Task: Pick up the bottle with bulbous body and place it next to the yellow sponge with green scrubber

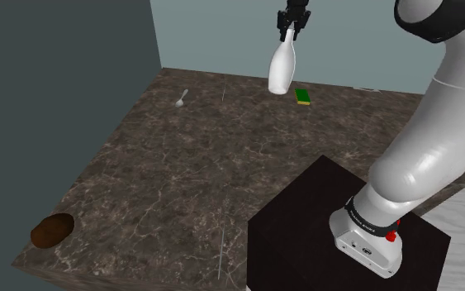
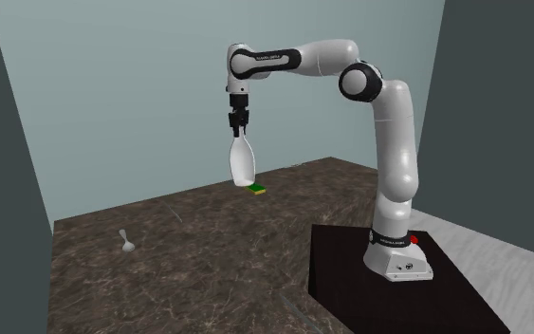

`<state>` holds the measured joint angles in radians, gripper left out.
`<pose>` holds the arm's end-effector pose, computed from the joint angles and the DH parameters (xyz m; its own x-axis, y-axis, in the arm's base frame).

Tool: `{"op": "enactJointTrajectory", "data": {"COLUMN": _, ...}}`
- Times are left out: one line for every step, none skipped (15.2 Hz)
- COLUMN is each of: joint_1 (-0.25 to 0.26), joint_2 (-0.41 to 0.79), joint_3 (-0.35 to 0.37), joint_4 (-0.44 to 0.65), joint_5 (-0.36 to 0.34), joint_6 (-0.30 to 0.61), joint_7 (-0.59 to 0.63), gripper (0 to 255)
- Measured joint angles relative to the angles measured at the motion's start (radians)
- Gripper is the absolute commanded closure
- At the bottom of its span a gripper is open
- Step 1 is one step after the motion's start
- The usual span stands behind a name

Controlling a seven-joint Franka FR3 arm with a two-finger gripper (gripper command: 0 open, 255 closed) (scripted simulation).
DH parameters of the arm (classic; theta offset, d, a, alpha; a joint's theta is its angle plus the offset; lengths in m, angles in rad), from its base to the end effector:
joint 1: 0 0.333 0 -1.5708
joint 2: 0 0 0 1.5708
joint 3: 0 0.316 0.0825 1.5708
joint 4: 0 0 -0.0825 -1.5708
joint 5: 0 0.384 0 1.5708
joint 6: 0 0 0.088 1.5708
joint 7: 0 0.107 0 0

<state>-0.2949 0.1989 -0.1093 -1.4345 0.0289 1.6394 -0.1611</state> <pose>0.5738 -0.2351 0.5790 0.9706 -0.2404 0.0082 -0.2404 -0.9707 -0.0061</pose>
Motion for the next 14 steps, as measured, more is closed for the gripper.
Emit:
{"op": "enactJointTrajectory", "data": {"joint_1": -0.01, "joint_2": 0.022, "joint_3": -0.005, "joint_4": 0.018, "joint_5": 0.003, "joint_6": 0.003, "joint_7": -0.015, "gripper": 255}}
{"op": "enactJointTrajectory", "data": {"joint_1": -0.025, "joint_2": 0.05, "joint_3": -0.013, "joint_4": 0.055, "joint_5": 0.009, "joint_6": -0.006, "joint_7": -0.037, "gripper": 255}}
{"op": "enactJointTrajectory", "data": {"joint_1": -0.031, "joint_2": 0.072, "joint_3": -0.016, "joint_4": 0.065, "joint_5": 0.012, "joint_6": 0.005, "joint_7": -0.045, "gripper": 255}}
{"op": "enactJointTrajectory", "data": {"joint_1": -0.045, "joint_2": 0.106, "joint_3": -0.021, "joint_4": 0.1, "joint_5": 0.018, "joint_6": 0.003, "joint_7": -0.064, "gripper": 255}}
{"op": "enactJointTrajectory", "data": {"joint_1": -0.061, "joint_2": 0.132, "joint_3": -0.028, "joint_4": 0.12, "joint_5": 0.023, "joint_6": 0.01, "joint_7": -0.086, "gripper": 255}}
{"op": "enactJointTrajectory", "data": {"joint_1": -0.074, "joint_2": 0.167, "joint_3": -0.032, "joint_4": 0.16, "joint_5": 0.03, "joint_6": 0.004, "joint_7": -0.101, "gripper": 255}}
{"op": "enactJointTrajectory", "data": {"joint_1": -0.089, "joint_2": 0.21, "joint_3": -0.036, "joint_4": 0.203, "joint_5": 0.037, "joint_6": 0.003, "joint_7": -0.118, "gripper": 255}}
{"op": "enactJointTrajectory", "data": {"joint_1": -0.104, "joint_2": 0.24, "joint_3": -0.039, "joint_4": 0.237, "joint_5": 0.042, "joint_6": -0.002, "joint_7": -0.134, "gripper": 255}}
{"op": "enactJointTrajectory", "data": {"joint_1": -0.117, "joint_2": 0.282, "joint_3": -0.041, "joint_4": 0.285, "joint_5": 0.049, "joint_6": -0.007, "joint_7": -0.146, "gripper": 255}}
{"op": "enactJointTrajectory", "data": {"joint_1": -0.126, "joint_2": 0.302, "joint_3": -0.042, "joint_4": 0.299, "joint_5": 0.052, "joint_6": -0.003, "joint_7": -0.155, "gripper": 255}}
{"op": "enactJointTrajectory", "data": {"joint_1": -0.128, "joint_2": 0.303, "joint_3": -0.043, "joint_4": 0.288, "joint_5": 0.053, "joint_6": 0.009, "joint_7": -0.159, "gripper": 255}}
{"op": "enactJointTrajectory", "data": {"joint_1": -0.13, "joint_2": 0.311, "joint_3": -0.043, "joint_4": 0.287, "joint_5": 0.054, "joint_6": 0.018, "joint_7": -0.161, "gripper": 255}}
{"op": "enactJointTrajectory", "data": {"joint_1": -0.13, "joint_2": 0.311, "joint_3": -0.043, "joint_4": 0.272, "joint_5": 0.054, "joint_6": 0.034, "joint_7": -0.164, "gripper": 255}}
{"op": "enactJointTrajectory", "data": {"joint_1": -0.13, "joint_2": 0.309, "joint_3": -0.043, "joint_4": 0.258, "joint_5": 0.054, "joint_6": 0.046, "joint_7": -0.164, "gripper": 255}}
